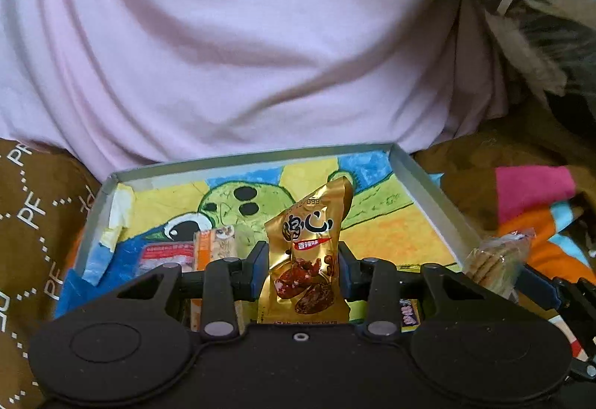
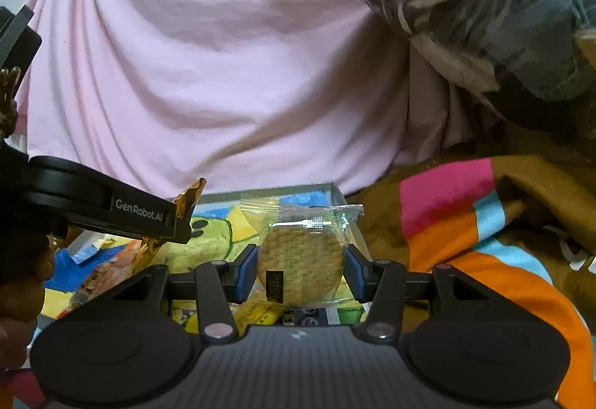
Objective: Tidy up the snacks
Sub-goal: 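Lower both snacks into the tray and open both grippers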
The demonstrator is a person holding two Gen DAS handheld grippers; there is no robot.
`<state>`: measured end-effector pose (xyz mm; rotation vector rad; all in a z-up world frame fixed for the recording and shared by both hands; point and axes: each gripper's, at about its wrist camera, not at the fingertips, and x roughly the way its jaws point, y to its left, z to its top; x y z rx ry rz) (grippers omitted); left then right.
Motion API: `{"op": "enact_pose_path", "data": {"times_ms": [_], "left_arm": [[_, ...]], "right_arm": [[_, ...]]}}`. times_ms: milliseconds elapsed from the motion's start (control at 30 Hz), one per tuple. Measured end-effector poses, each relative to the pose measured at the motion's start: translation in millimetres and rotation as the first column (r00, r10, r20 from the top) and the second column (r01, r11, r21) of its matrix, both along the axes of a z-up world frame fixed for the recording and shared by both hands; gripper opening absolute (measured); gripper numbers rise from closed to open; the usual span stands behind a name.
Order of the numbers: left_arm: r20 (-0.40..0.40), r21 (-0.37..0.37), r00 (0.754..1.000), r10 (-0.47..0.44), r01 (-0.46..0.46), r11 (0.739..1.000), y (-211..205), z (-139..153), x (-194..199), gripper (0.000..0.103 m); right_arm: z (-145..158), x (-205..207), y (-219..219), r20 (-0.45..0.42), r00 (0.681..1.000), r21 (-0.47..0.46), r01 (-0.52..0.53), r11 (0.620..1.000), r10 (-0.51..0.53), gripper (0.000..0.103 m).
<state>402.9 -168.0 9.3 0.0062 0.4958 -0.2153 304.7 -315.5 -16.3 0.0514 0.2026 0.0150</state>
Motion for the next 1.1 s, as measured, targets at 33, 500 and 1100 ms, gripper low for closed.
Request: {"op": "enact_pose_path", "data": {"times_ms": [33,500,1100], "left_arm": [[-0.005,0.006,1.000,0.000,0.000,1.000,0,-2,1,0.039],[-0.030,0.019,1.000,-0.003,0.004,1.000,-6,-11,10,0.043],[0.041,-0.018,0.999,0.000,0.001,1.000,2,14,-10,0.090]], "right_arm": [[-1,1,0,-0.003,1.000,-0.005,-0.001,1.000,0.001,0.054],[-7,13,6,-0.041,0.999,-0.024,-0.014,1.000,0.013,0.059],[4,1,9,0.008,1.000,-0.041,-0.013,0.999,0.013,0.093]]}}
